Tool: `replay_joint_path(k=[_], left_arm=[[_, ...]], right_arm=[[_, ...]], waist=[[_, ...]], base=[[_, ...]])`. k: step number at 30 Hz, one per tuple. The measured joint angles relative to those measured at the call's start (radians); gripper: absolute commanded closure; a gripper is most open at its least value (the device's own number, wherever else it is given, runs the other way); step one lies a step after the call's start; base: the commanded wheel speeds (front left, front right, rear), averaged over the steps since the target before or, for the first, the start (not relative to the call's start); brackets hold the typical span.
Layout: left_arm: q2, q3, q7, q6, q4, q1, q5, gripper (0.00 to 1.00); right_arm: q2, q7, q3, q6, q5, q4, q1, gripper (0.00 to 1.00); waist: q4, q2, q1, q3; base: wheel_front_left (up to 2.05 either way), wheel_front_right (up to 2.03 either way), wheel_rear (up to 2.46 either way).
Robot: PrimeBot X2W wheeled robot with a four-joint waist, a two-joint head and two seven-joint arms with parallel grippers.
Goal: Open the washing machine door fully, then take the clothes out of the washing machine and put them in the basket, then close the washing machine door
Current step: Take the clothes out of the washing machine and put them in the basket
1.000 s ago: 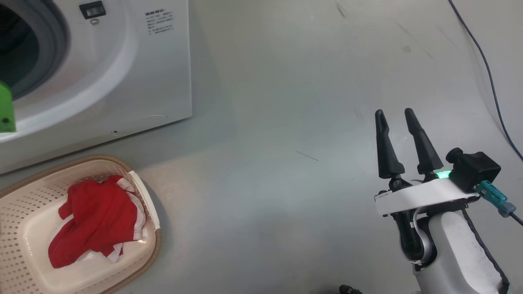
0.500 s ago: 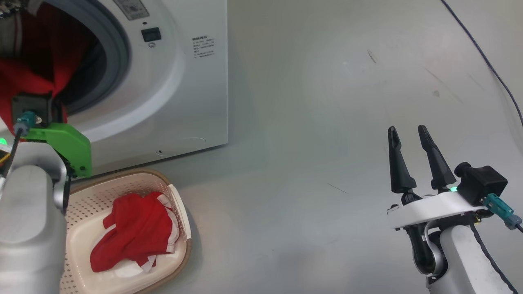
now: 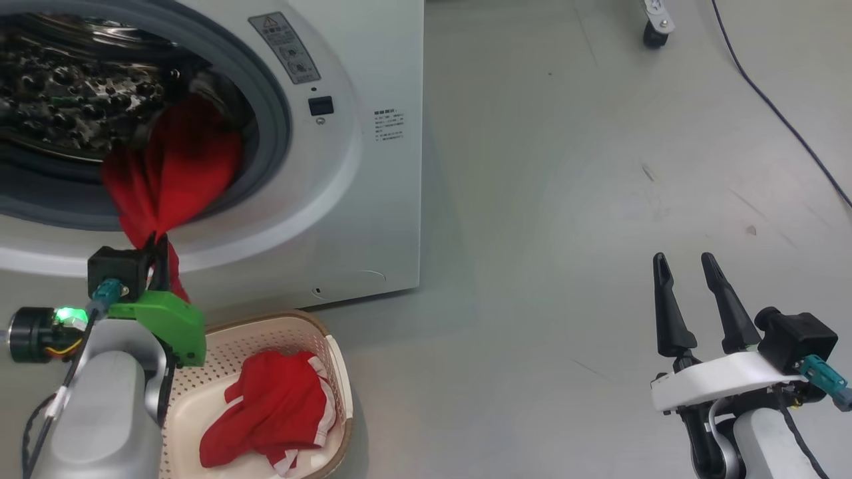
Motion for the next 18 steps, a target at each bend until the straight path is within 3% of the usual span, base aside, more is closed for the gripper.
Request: replay_joint_path(k=[18], left_arm=[[-0.04, 0.014, -0.079, -0.014, -0.152, 0.103, -0.041, 1.0]], right_arm=[[0.0, 0.0, -0.001, 0.0, -0.007, -0.01, 0.082, 0.0]], waist=[[0.075, 0.0, 0.0, -0.134]], base=[[0.0, 0.0, 0.0]])
